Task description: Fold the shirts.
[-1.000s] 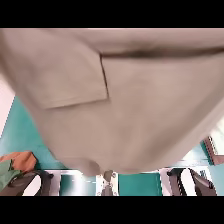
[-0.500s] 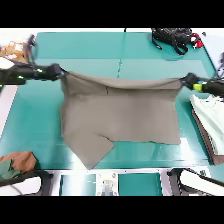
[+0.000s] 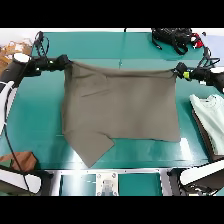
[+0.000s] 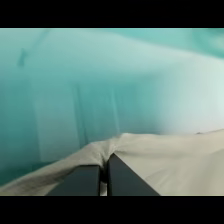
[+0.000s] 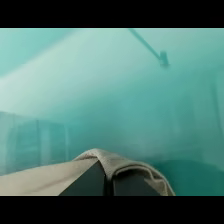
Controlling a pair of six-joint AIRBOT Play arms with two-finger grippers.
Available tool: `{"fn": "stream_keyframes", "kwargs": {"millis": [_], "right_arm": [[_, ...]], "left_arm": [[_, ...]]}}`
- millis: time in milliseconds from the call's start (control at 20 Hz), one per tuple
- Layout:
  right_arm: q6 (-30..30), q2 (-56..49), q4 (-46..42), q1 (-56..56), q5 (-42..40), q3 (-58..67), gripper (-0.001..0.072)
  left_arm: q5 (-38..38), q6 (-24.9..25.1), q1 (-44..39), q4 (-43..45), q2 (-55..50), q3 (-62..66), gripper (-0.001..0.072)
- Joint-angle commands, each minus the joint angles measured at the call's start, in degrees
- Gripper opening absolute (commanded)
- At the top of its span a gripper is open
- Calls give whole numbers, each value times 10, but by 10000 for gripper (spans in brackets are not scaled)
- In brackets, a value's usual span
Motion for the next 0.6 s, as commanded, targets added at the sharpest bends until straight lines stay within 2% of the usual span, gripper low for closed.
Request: {"fn": "stream_keyframes", "kwargs": {"millis": [0, 200, 400, 550], "right_arm": [[7, -25, 5, 3, 0, 68, 16], [14, -41, -6, 3, 35, 72, 16], [77, -49, -180, -7, 135, 72, 15], [81, -49, -233, -18, 189, 71, 15]], "left_arm": [[32, 0, -1, -1, -12, 41, 32], [-15, -3, -1, 39, -25, 41, 32], [-116, -93, -1, 196, -31, 41, 32], [-172, -124, -1, 271, -31, 41, 32]]}}
